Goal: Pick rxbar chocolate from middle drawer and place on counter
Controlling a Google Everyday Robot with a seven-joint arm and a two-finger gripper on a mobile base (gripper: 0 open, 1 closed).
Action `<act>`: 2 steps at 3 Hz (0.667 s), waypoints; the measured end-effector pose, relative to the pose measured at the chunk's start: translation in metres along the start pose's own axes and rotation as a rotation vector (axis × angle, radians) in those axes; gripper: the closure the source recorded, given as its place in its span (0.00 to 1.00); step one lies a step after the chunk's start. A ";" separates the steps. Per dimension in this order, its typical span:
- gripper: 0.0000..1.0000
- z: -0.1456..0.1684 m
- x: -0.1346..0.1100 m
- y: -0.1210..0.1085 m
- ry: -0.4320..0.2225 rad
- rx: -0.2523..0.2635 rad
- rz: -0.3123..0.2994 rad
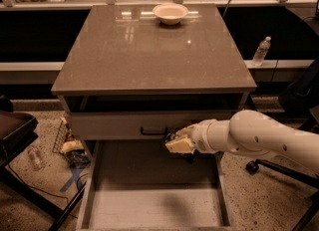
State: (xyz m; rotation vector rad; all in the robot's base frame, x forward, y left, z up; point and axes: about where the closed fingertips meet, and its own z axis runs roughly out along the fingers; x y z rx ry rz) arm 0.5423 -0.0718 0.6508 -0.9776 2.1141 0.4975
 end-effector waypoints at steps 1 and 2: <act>1.00 0.001 0.000 0.001 0.000 -0.002 0.000; 1.00 -0.008 -0.018 -0.004 -0.016 0.016 -0.009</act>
Offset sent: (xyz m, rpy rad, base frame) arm 0.0173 -0.0025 0.0449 0.0018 -0.0558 -0.0253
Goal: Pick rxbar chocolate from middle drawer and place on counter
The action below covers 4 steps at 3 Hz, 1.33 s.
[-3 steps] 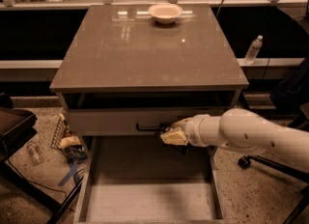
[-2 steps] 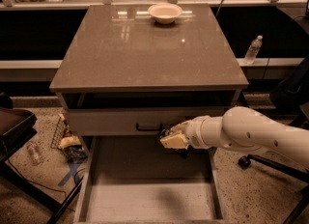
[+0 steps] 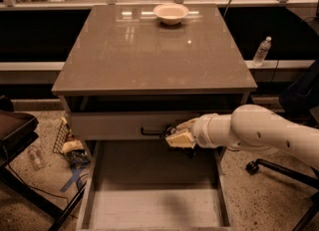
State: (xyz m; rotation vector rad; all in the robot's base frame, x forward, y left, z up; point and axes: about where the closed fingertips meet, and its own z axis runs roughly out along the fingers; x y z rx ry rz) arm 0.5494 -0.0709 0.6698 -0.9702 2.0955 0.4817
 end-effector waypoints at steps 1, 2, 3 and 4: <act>1.00 -0.022 -0.032 -0.009 -0.002 0.038 -0.011; 1.00 -0.066 -0.077 -0.017 0.009 0.107 -0.024; 1.00 -0.106 -0.110 -0.023 0.022 0.174 -0.028; 1.00 -0.129 -0.160 -0.042 -0.031 0.247 -0.045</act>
Offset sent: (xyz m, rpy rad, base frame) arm 0.0194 -0.0311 0.1835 -0.1211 -0.1004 -0.1329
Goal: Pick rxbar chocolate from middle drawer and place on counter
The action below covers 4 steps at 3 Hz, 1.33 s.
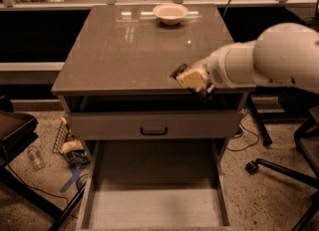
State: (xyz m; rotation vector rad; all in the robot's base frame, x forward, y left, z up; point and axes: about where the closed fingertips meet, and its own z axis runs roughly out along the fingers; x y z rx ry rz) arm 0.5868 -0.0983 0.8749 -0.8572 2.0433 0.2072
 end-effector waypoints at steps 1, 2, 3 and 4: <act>1.00 0.018 -0.037 -0.021 -0.074 0.026 -0.020; 1.00 0.054 -0.079 -0.039 -0.147 0.052 -0.036; 1.00 0.087 -0.095 -0.049 -0.212 0.075 -0.028; 0.88 0.094 -0.099 -0.053 -0.235 0.089 -0.024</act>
Offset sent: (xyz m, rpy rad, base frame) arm 0.1590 0.0658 0.0477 0.0864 -0.2389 0.0090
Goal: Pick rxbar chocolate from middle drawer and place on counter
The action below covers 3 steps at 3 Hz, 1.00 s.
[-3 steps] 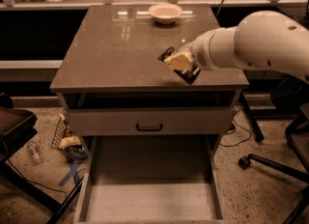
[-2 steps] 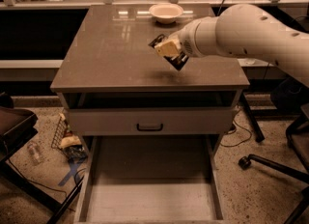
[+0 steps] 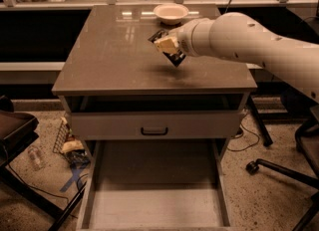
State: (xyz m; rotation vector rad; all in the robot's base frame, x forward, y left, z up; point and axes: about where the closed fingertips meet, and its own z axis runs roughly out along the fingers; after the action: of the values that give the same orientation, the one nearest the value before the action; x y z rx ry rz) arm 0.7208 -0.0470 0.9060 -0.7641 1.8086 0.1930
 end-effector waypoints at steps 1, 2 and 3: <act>0.65 0.000 -0.002 0.002 -0.002 -0.002 -0.002; 0.41 0.001 -0.004 0.003 -0.004 -0.004 -0.004; 0.11 0.001 -0.006 0.005 -0.006 -0.007 -0.006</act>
Offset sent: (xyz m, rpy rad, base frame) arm -0.0004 0.0021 0.0010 0.0001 -0.0014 0.0031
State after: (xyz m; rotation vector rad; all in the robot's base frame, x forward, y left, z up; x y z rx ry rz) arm 0.7193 -0.0399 0.9096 -0.7732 1.8003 0.1977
